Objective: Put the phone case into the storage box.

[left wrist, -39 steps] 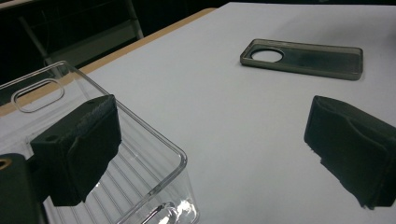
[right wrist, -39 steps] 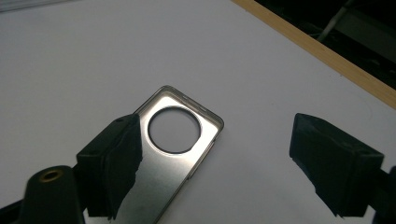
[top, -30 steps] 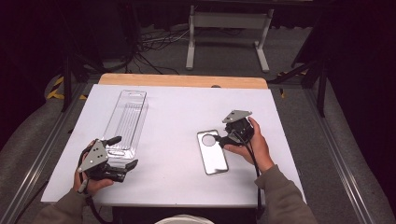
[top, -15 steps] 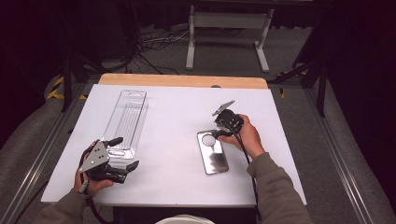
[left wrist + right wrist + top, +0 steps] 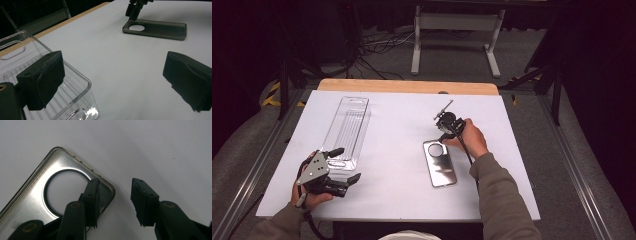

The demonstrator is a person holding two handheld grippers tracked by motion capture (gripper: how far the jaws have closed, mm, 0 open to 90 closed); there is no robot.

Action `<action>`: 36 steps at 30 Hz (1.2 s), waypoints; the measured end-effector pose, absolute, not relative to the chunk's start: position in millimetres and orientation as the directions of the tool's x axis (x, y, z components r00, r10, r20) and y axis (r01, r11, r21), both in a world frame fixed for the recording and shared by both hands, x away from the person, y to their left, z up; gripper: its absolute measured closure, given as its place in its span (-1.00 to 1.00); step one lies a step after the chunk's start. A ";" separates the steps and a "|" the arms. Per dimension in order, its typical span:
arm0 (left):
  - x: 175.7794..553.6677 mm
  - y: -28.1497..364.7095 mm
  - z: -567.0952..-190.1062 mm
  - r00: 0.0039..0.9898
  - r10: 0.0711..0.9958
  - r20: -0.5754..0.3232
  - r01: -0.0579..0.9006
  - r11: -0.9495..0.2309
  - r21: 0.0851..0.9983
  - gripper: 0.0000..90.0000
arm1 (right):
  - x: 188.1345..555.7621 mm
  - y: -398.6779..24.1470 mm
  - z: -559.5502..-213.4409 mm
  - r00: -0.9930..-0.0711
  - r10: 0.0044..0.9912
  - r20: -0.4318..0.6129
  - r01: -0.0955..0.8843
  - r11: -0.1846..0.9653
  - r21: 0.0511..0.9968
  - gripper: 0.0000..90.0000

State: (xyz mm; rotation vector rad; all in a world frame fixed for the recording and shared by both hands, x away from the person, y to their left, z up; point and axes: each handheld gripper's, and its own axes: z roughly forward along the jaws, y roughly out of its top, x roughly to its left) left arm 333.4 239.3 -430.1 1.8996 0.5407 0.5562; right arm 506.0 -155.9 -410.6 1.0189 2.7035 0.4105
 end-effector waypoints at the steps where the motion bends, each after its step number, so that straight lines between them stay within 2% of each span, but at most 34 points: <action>1: 333.6 239.5 -430.3 0.791 0.597 0.131 0.119 -0.361 0.925 -0.90 | 507.8 -154.0 -413.4 -0.745 0.659 -0.103 0.607 0.734 0.304 0.43; 6: 333.8 239.7 -430.2 0.793 0.595 0.129 0.120 -0.360 0.925 -0.90 | 511.9 -152.5 -416.0 -0.753 0.652 -0.091 0.609 0.742 0.282 0.52; 11: 334.3 239.3 -430.5 0.795 0.594 0.125 0.122 -0.359 0.925 -0.90 | 516.8 -149.2 -416.9 -0.763 0.642 -0.070 0.610 0.753 0.247 0.73; 21: 335.2 240.4 -430.6 0.796 0.593 0.116 0.132 -0.358 0.924 -0.90 | 518.0 -138.5 -416.5 -0.764 0.633 -0.128 0.610 0.773 0.175 0.84; 28: 333.7 239.8 -430.2 0.797 0.591 0.121 0.122 -0.354 0.927 -0.89 | 515.5 -142.6 -417.1 -0.771 0.623 -0.133 0.593 0.778 0.207 0.86; 36: 333.5 242.3 -428.9 0.799 0.591 0.112 0.113 -0.331 0.937 -0.89 | 507.3 -153.3 -416.7 -0.761 0.634 -0.141 0.577 0.759 0.301 0.86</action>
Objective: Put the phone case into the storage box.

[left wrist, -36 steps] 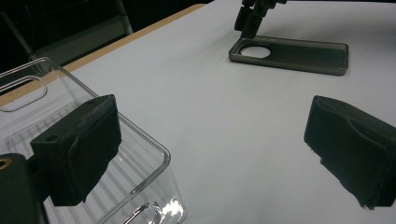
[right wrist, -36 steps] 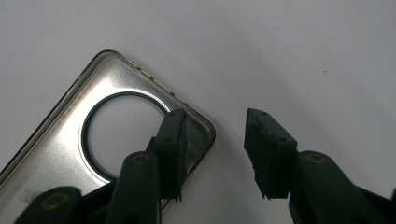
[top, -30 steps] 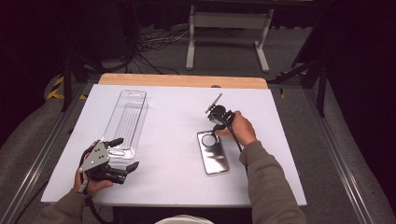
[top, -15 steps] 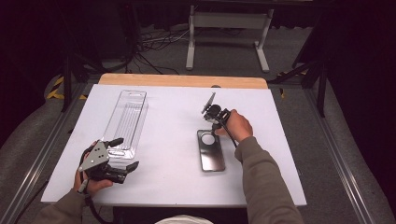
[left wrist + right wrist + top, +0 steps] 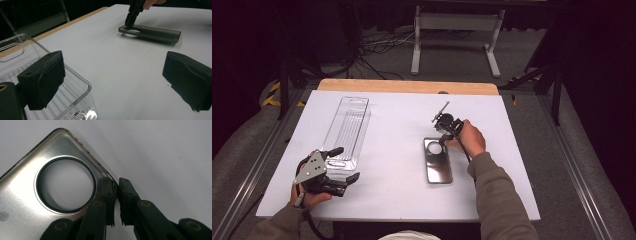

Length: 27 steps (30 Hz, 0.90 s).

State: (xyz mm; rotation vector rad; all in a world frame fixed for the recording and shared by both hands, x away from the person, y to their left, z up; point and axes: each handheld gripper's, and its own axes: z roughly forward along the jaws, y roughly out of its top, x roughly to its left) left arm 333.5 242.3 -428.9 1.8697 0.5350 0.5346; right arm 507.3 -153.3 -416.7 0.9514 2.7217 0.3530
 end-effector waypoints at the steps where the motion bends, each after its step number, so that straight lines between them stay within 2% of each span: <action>1: 333.7 242.1 -429.0 0.799 0.590 0.114 0.115 -0.336 0.935 -0.89 | 505.7 -155.0 -415.2 -0.757 0.639 -0.138 0.577 0.752 0.319 0.86; 3: 333.8 242.0 -429.2 0.801 0.588 0.113 0.115 -0.337 0.935 -0.89 | 504.3 -156.9 -413.4 -0.758 0.638 -0.133 0.574 0.750 0.330 0.86; 7: 333.7 242.0 -428.8 0.794 0.596 0.118 0.114 -0.336 0.935 -0.89 | 493.9 -167.1 -398.0 -0.730 0.670 -0.134 0.562 0.700 0.440 0.86; 10: 334.3 242.3 -428.7 0.792 0.599 0.120 0.114 -0.339 0.934 -0.89 | 488.9 -170.7 -393.8 -0.737 0.665 -0.122 0.545 0.691 0.476 0.86; 23: 333.7 239.9 -427.5 0.773 0.624 0.118 0.121 -0.327 0.937 -0.88 | 445.3 -179.6 -376.5 -0.711 0.665 -0.229 0.399 0.649 0.647 0.87; 27: 332.9 240.7 -426.0 0.748 0.654 0.114 0.132 -0.315 0.940 -0.80 | 434.2 -179.2 -368.5 -0.691 0.672 -0.267 0.357 0.639 0.682 0.87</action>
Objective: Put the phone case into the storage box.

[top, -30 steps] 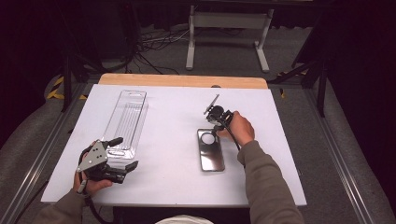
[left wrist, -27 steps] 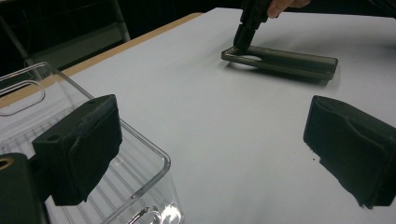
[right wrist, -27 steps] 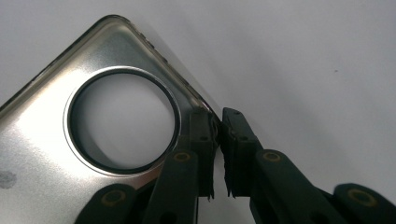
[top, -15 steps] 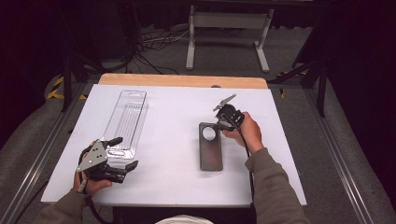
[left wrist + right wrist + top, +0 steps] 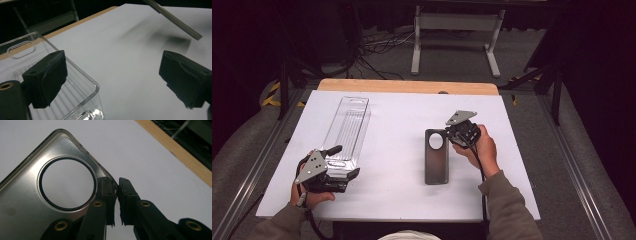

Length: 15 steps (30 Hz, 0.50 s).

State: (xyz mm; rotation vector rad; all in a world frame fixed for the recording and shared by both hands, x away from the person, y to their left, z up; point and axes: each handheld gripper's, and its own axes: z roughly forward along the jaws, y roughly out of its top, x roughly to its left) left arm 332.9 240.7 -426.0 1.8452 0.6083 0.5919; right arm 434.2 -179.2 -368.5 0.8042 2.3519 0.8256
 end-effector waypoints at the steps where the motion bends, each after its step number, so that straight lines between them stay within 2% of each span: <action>1: 332.3 240.8 -425.7 0.746 0.656 0.113 0.132 -0.312 0.941 -0.79 | 431.7 -178.8 -366.8 -0.689 0.671 -0.273 0.349 0.637 0.687 0.87; 11: 331.0 237.9 -417.8 0.738 0.663 0.124 0.104 -0.294 0.950 -0.78 | 415.3 -170.5 -356.5 -0.657 0.672 -0.343 0.277 0.637 0.719 0.87; 15: 330.7 237.9 -416.9 0.737 0.662 0.132 0.097 -0.298 0.950 -0.77 | 414.3 -169.8 -355.4 -0.651 0.683 -0.331 0.274 0.619 0.736 0.87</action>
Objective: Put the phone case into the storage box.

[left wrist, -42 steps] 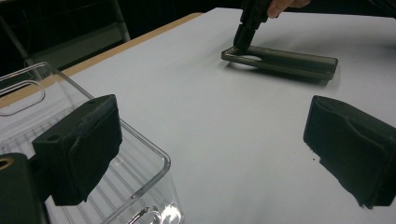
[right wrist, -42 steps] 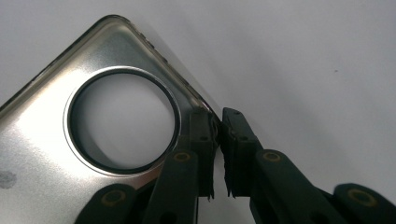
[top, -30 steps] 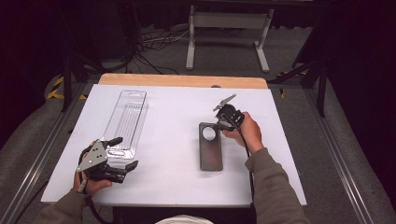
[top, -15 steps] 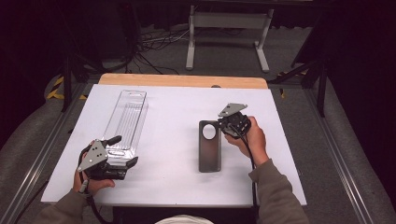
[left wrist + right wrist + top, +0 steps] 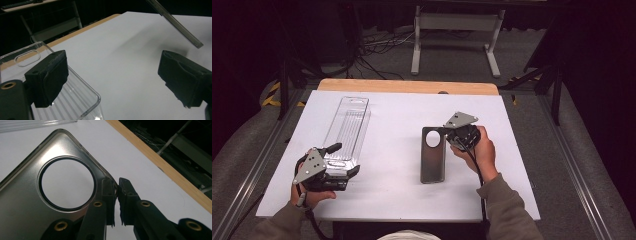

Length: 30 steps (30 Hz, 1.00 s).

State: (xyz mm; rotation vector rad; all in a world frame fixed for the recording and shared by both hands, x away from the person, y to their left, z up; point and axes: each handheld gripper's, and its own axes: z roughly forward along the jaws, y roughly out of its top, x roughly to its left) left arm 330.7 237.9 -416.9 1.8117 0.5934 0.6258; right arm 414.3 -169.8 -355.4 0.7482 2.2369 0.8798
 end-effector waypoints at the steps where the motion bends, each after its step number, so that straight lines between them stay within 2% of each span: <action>1: 331.0 237.7 -417.1 0.736 0.664 0.130 0.093 -0.290 0.952 -0.77 | 413.8 -169.8 -355.0 -0.645 0.686 -0.337 0.269 0.617 0.740 0.87; 12: 336.5 226.7 -405.1 0.753 0.651 0.094 0.096 -0.251 0.963 -0.74 | 404.7 -162.8 -349.5 -0.629 0.681 -0.375 0.221 0.618 0.754 0.87; 16: 342.3 221.4 -399.0 0.764 0.643 0.044 0.120 -0.208 0.971 -0.74 | 402.1 -159.3 -349.4 -0.627 0.678 -0.385 0.210 0.622 0.754 0.87; 23: 351.1 186.4 -384.5 0.802 0.597 0.028 0.125 -0.214 0.969 -0.74 | 393.2 -148.5 -347.6 -0.642 0.663 -0.386 0.178 0.619 0.765 0.87; 30: 360.2 154.3 -370.4 0.817 0.577 -0.004 0.158 -0.219 0.963 -0.71 | 380.1 -136.4 -347.9 -0.623 0.640 -0.450 0.128 0.651 0.748 0.87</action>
